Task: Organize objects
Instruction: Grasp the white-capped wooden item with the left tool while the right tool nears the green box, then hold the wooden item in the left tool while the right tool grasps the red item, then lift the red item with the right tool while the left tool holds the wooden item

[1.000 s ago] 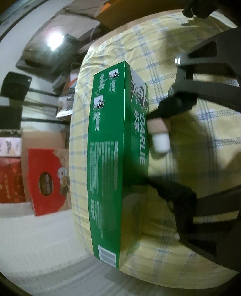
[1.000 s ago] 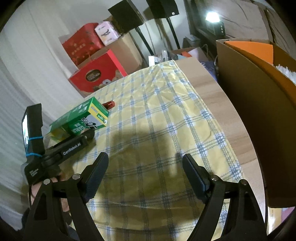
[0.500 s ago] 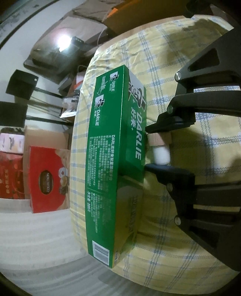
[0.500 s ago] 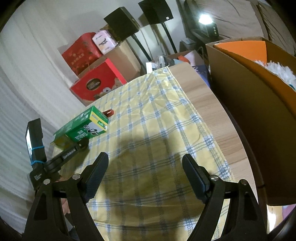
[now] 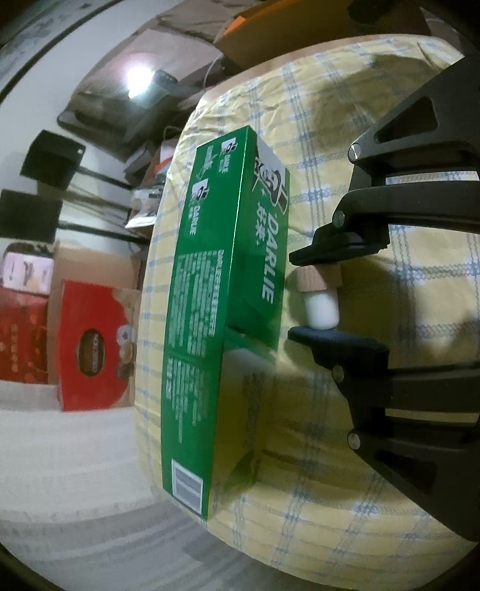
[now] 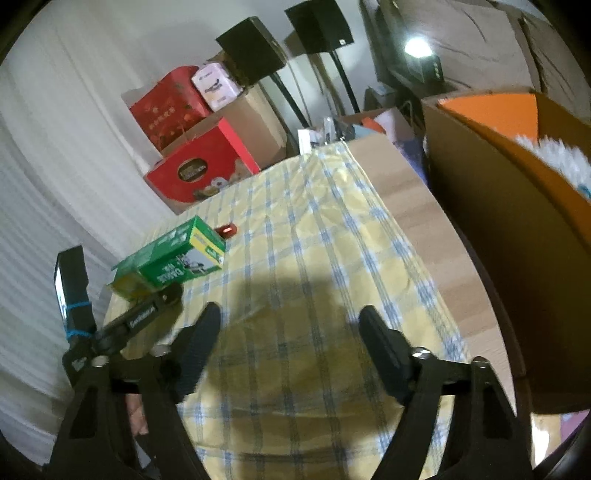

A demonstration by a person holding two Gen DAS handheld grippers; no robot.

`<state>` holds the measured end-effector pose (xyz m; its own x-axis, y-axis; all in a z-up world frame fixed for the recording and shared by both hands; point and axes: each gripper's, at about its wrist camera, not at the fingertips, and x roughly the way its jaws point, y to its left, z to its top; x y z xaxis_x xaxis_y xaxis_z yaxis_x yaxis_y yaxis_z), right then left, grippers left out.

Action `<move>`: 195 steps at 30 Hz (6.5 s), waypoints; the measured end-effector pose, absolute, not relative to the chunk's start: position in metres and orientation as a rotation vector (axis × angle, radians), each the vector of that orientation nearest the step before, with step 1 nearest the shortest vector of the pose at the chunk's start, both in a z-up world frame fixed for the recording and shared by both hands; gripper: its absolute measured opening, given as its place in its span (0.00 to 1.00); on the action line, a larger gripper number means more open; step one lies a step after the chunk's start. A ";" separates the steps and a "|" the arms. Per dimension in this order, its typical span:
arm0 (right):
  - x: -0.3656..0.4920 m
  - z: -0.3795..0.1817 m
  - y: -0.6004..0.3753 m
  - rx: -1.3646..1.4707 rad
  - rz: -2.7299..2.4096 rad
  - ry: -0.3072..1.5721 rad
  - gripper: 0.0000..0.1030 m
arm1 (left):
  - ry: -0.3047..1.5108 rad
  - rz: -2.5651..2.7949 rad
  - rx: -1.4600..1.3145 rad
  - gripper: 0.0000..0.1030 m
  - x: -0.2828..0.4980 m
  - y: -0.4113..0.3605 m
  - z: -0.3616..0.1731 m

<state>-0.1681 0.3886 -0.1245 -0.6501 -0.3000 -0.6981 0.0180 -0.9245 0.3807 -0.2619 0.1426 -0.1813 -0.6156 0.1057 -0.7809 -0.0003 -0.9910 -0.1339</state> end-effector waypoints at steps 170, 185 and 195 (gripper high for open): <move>-0.271 -0.168 0.267 1.315 -2.628 -0.009 0.19 | -0.166 2.976 -1.488 0.31 -0.284 0.036 -0.195; -0.232 -0.111 0.268 1.099 -2.702 -0.083 0.19 | -0.101 2.960 -1.327 0.31 -0.246 0.037 -0.166; -0.195 -0.062 0.280 0.898 -2.782 -0.082 0.19 | -0.117 2.904 -1.072 0.31 -0.207 0.071 -0.109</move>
